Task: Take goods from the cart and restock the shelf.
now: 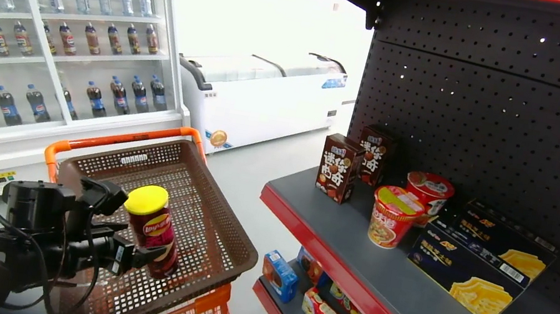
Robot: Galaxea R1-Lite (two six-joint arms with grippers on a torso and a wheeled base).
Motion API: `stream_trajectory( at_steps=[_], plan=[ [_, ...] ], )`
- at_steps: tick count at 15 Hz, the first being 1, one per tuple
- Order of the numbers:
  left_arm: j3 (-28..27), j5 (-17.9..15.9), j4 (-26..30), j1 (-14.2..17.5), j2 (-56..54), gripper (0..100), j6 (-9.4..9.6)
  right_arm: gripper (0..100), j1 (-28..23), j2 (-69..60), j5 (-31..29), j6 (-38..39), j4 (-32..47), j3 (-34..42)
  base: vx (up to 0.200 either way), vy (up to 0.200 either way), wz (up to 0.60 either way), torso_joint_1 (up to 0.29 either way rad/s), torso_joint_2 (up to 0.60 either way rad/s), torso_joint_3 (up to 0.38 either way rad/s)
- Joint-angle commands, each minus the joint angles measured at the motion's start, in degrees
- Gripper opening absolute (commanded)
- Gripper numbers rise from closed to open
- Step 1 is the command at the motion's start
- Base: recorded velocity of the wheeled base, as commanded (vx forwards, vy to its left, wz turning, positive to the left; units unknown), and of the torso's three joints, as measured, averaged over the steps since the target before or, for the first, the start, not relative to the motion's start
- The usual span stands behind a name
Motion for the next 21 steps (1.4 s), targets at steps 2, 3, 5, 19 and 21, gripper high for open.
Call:
stream_trajectory(
  at_steps=[2, 3, 5, 19, 21],
  plan=[
    [-4.0, 2.7, 0.1, 0.0, 5.2, 100, 0.43, 100, 0.0, 0.0, 0.0, 0.0, 0.0, 0.0, 0.0, 0.0, 0.0, 0.0, 0.0, 0.0],
    [-4.2, 3.0, 0.1, 0.0, 5.6, 100, 0.61, 100, 0.0, 0.1, 0.0, 0.0, 0.0, 0.0, 0.0, 0.0, 0.0, 0.0, 0.0, 0.0],
    [-5.7, 3.5, -0.4, -0.2, 7.1, 100, 1.4, 100, 0.0, 0.0, 0.0, 0.0, 0.0, 0.0, 0.0, 0.0, 0.0, 0.0, 0.0, 0.0],
    [-18.6, 3.1, 0.5, -5.3, 14.3, 100, 1.22, 100, 0.0, 0.0, 0.0, 0.0, 0.0, 0.0, 0.0, 0.0, 0.0, 0.0, 0.0, 0.0],
    [-19.0, 3.5, 0.4, -5.9, 14.3, 100, 1.13, 100, 0.0, 0.1, 0.0, 0.0, 0.0, 0.0, 0.0, 0.0, 0.0, 0.0, 0.0, 0.0]
  ],
)
